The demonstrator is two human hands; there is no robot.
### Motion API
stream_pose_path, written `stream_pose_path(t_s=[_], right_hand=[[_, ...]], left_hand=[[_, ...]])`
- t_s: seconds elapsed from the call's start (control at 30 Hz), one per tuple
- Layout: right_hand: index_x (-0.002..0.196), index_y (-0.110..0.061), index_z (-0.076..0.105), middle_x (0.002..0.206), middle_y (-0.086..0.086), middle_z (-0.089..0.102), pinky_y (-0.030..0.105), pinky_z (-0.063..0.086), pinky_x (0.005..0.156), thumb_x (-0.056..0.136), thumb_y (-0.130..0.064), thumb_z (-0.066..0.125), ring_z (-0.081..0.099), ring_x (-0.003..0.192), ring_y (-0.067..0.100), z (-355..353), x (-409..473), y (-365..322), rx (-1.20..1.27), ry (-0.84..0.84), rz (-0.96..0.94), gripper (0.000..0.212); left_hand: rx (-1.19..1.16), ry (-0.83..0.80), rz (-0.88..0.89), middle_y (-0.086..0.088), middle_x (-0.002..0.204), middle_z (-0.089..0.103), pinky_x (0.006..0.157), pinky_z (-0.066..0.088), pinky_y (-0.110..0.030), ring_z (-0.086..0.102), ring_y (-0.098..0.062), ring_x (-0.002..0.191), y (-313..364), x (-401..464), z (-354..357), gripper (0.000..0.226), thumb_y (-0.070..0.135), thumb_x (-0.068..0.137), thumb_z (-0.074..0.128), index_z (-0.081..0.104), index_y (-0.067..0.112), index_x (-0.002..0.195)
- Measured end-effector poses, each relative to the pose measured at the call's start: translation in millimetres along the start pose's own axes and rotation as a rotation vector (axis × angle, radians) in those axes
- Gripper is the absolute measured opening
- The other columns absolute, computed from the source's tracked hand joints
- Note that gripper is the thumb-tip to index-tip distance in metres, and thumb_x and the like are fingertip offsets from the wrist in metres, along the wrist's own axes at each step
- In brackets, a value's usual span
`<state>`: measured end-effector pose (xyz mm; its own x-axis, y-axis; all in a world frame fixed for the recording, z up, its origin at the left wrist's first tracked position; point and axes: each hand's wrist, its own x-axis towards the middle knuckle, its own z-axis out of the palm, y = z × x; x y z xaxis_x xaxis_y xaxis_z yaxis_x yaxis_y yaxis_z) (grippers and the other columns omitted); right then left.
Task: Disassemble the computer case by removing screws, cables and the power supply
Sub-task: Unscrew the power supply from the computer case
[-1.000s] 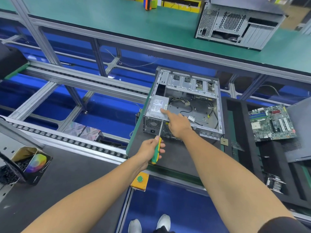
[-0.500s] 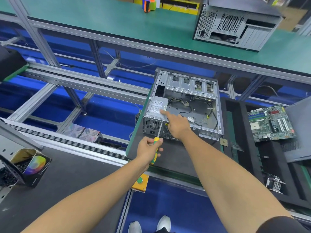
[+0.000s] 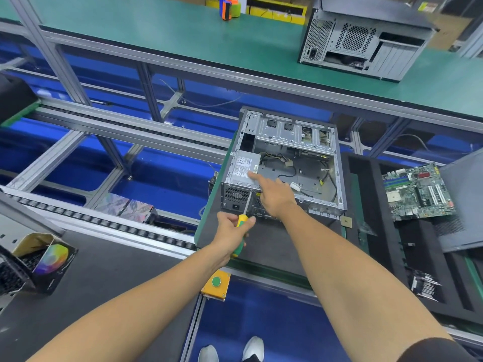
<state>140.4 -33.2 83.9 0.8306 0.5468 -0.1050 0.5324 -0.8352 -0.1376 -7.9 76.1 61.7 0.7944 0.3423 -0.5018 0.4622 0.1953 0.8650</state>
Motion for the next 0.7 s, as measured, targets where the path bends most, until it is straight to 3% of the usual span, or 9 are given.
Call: stream_pose_path(t_s=[0.13, 0.2, 0.33, 0.5, 0.63, 0.7], right_hand=[[0.157, -0.045, 0.015, 0.122, 0.004, 0.064, 0.046, 0.040, 0.094, 0.100, -0.010, 0.046, 0.051, 0.108, 0.030, -1, 0, 0, 0.006, 0.004, 0.003, 0.074], [0.157, -0.046, 0.015, 0.120, 0.004, 0.064, 0.045, 0.040, 0.093, 0.100, -0.011, 0.046, 0.051, 0.107, 0.030, 0, 0, 0, 0.007, 0.000, 0.005, 0.073], [0.157, -0.046, 0.015, 0.123, 0.003, 0.064, 0.045, 0.039, 0.093, 0.099, -0.009, 0.045, 0.051, 0.108, 0.030, 0, 1, 0, 0.004, 0.001, 0.006, 0.074], [0.156, -0.046, 0.016, 0.126, 0.002, 0.064, 0.045, 0.040, 0.093, 0.099, -0.009, 0.046, 0.052, 0.109, 0.030, 1, 0, -1, -0.006, 0.014, 0.006, 0.075], [0.156, -0.046, 0.015, 0.128, 0.002, 0.063, 0.047, 0.040, 0.095, 0.099, -0.009, 0.046, 0.052, 0.110, 0.029, 1, 1, -1, -0.011, 0.013, 0.009, 0.075], [0.156, -0.046, 0.015, 0.127, 0.001, 0.063, 0.046, 0.040, 0.096, 0.098, -0.009, 0.046, 0.052, 0.111, 0.029, 1, 1, -1, -0.013, 0.013, 0.013, 0.076]], left_hand=[[-0.002, 0.050, 0.044, -0.018, 0.097, 0.065, 0.047, 0.049, -0.021, 0.059, -0.009, 0.054, -8, 2, 0, 0.036, 0.030, 0.092, 0.077, 0.046, 0.012, 0.097], [-0.069, 0.062, 0.041, -0.013, 0.091, 0.066, 0.050, 0.051, -0.023, 0.065, -0.009, 0.058, -8, 1, -1, 0.033, 0.029, 0.092, 0.077, 0.050, 0.011, 0.093], [-0.150, -0.004, -0.016, -0.008, 0.092, 0.071, 0.054, 0.055, -0.026, 0.073, -0.012, 0.070, -7, -1, -5, 0.032, 0.037, 0.099, 0.066, 0.060, 0.005, 0.104], [-0.162, -0.099, -0.108, -0.004, 0.096, 0.075, 0.059, 0.056, -0.025, 0.072, -0.009, 0.071, -1, -4, -5, 0.041, 0.043, 0.106, 0.049, 0.067, 0.007, 0.112], [-0.142, -0.118, -0.107, -0.002, 0.096, 0.073, 0.055, 0.051, -0.023, 0.067, -0.009, 0.068, 2, -2, -5, 0.037, 0.043, 0.107, 0.049, 0.063, 0.010, 0.113], [-0.117, -0.084, -0.072, -0.006, 0.104, 0.068, 0.051, 0.049, -0.024, 0.063, -0.011, 0.069, 1, -1, -4, 0.035, 0.044, 0.102, 0.059, 0.054, 0.011, 0.115]])
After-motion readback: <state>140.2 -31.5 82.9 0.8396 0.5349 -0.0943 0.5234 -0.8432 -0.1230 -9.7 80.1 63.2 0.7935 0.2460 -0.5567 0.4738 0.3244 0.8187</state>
